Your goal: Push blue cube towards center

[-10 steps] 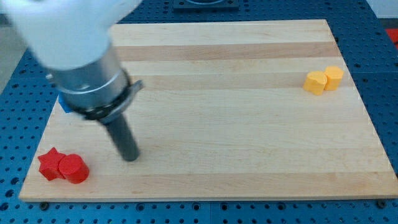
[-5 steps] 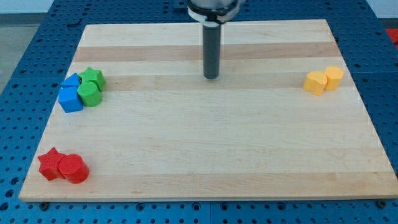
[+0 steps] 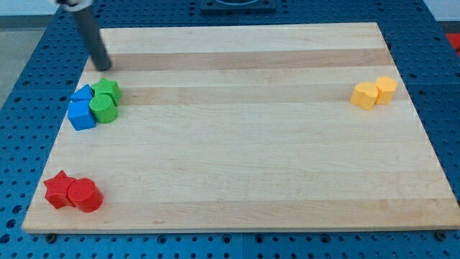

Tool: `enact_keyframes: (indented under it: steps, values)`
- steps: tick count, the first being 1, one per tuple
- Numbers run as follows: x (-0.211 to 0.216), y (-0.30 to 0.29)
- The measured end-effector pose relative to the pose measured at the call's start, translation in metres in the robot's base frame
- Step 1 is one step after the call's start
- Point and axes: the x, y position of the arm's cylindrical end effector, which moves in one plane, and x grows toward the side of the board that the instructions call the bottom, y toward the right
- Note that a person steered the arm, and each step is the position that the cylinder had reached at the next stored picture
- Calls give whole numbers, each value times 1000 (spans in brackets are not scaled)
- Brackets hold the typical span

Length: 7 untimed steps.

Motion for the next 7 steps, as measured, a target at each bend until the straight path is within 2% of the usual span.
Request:
enact_keyframes:
  steps: [1,3,7]
  values:
    - [25,-19]
    - [90,-11]
    - [144,26]
